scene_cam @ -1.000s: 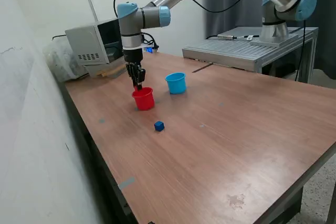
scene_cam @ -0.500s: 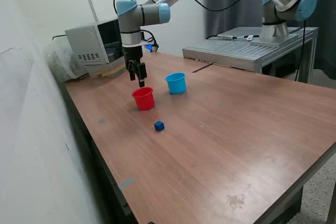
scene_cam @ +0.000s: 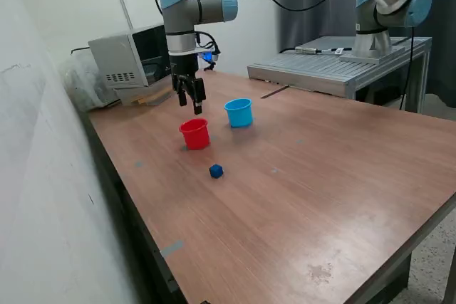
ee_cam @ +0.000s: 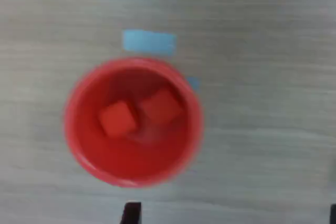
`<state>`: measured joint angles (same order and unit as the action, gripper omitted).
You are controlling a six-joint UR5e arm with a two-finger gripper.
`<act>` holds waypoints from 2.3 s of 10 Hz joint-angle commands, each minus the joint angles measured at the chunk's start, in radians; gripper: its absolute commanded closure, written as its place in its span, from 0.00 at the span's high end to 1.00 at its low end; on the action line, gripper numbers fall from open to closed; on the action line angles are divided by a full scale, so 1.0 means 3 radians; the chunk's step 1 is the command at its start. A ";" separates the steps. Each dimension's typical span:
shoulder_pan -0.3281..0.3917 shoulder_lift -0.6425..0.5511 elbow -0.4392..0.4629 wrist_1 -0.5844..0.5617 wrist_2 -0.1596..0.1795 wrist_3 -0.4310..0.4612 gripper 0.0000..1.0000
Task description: Place red objects in the red bin, and blue objects in the blue bin.
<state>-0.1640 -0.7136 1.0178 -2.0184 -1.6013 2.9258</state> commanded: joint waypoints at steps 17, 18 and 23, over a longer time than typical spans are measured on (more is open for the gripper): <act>0.0424 0.0717 -0.0406 -0.0216 0.0588 -0.0038 1.00; 0.0424 0.0717 -0.0402 -0.0216 0.0587 -0.0038 1.00; 0.0424 0.0752 -0.0366 -0.0348 0.0490 -0.0038 1.00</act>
<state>-0.0368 -0.4903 0.9065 -2.1095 -1.4497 2.9146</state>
